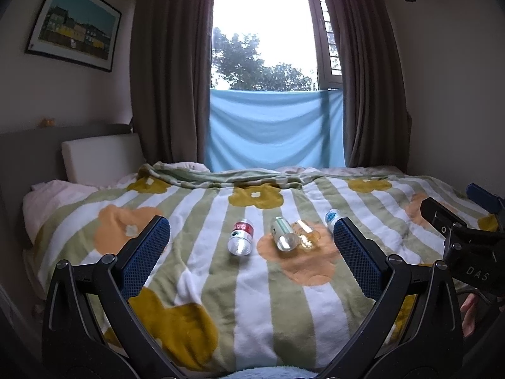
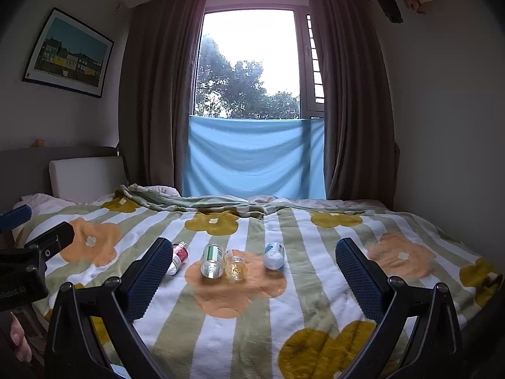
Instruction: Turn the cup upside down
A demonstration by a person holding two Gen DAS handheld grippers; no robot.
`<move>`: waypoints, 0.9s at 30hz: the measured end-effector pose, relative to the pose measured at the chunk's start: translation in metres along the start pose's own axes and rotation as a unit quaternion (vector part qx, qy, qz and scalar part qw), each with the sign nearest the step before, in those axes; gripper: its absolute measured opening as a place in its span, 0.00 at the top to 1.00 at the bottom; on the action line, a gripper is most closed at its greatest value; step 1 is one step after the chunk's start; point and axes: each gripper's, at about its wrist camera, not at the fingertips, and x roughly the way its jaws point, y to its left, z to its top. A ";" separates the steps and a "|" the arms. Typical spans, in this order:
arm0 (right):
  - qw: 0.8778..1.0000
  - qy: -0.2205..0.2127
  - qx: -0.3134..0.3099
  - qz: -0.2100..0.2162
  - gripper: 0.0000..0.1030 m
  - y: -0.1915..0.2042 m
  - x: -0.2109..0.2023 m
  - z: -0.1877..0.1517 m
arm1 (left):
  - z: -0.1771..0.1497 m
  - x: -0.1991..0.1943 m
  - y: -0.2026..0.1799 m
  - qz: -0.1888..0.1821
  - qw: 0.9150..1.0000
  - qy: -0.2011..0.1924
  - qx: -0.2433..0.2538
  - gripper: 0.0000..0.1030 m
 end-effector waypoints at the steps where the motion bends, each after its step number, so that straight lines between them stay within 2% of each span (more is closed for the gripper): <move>1: 1.000 0.000 0.002 0.002 0.00 -0.001 0.000 0.000 | 0.000 0.000 0.000 0.001 1.000 -0.001 0.000 0.00; 27: 1.000 -0.001 0.006 0.000 0.00 -0.005 -0.002 0.006 | 0.002 -0.001 0.002 0.002 1.000 -0.010 -0.007 0.00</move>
